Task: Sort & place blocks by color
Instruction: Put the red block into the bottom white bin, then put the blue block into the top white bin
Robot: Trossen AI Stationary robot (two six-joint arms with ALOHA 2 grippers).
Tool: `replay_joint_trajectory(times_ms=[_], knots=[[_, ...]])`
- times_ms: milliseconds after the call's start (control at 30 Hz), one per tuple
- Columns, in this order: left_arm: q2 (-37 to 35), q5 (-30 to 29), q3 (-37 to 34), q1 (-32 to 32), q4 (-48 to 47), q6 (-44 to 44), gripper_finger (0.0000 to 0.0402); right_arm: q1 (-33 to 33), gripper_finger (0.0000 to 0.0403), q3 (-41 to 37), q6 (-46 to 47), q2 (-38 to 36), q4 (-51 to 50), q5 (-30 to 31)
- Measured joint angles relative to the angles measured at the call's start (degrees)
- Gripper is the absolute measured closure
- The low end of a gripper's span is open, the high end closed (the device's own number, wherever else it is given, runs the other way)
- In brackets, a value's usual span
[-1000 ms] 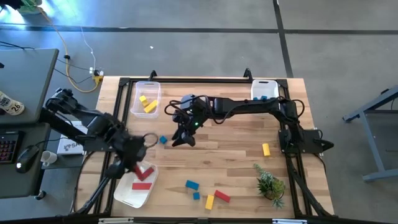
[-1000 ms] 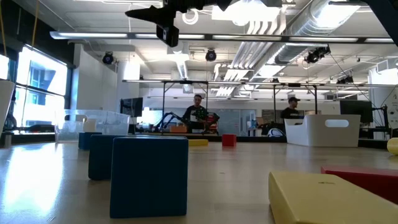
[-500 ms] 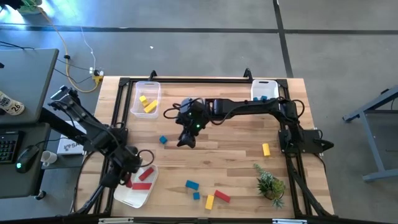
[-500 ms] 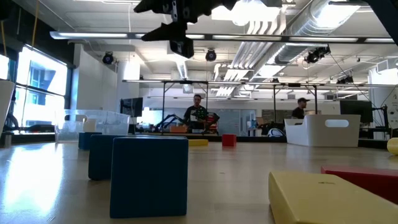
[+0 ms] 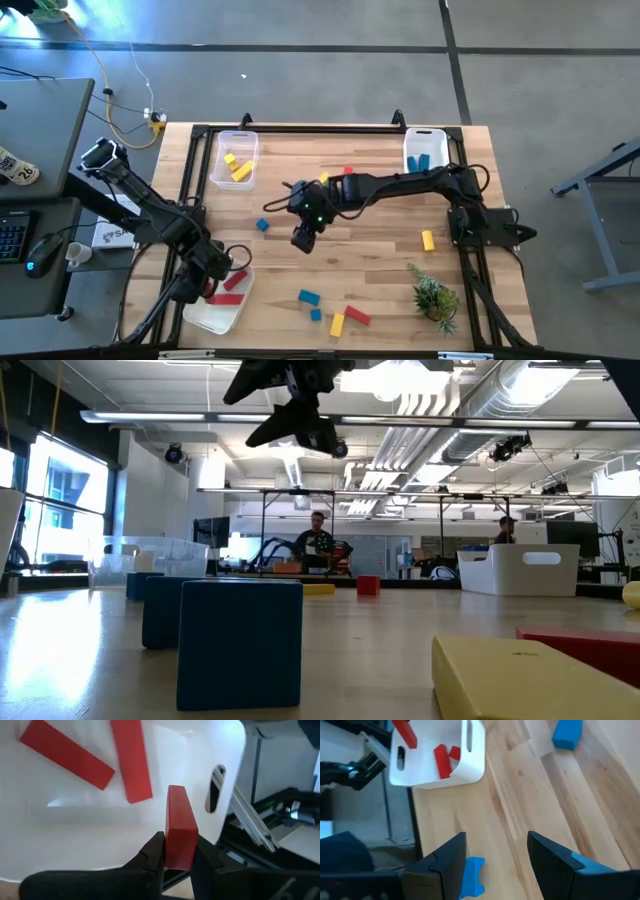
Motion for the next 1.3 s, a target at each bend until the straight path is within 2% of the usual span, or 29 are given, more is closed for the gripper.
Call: replay_joint_trajectory(times_ms=[167,433,667,800,1133,1300], knots=[[0.0,-0.1,-1.7,1.9,0.8,-0.8,0.0359,2.1,0.0208,0.0,4.1,0.0,0.0,3.5],[0.0,0.4,-3.8,3.8,1.2,0.5,0.035,6.9,0.0208,0.0,9.3,0.0,0.0,12.3],[0.0,0.3,-5.8,3.8,1.1,0.5,0.0341,10.4,0.0208,0.1,12.1,0.5,-0.1,14.5],[0.0,-0.3,-5.8,3.8,1.2,0.5,0.0322,12.2,0.0208,0.1,12.1,1.3,0.3,15.6],[0.0,-0.5,-5.8,3.8,2.3,0.5,0.0244,15.4,0.0208,0.1,13.1,2.5,0.6,21.5],[0.0,-0.3,-5.8,3.8,2.0,0.3,0.0225,16.1,0.0208,0.1,12.6,2.9,0.4,22.0]])
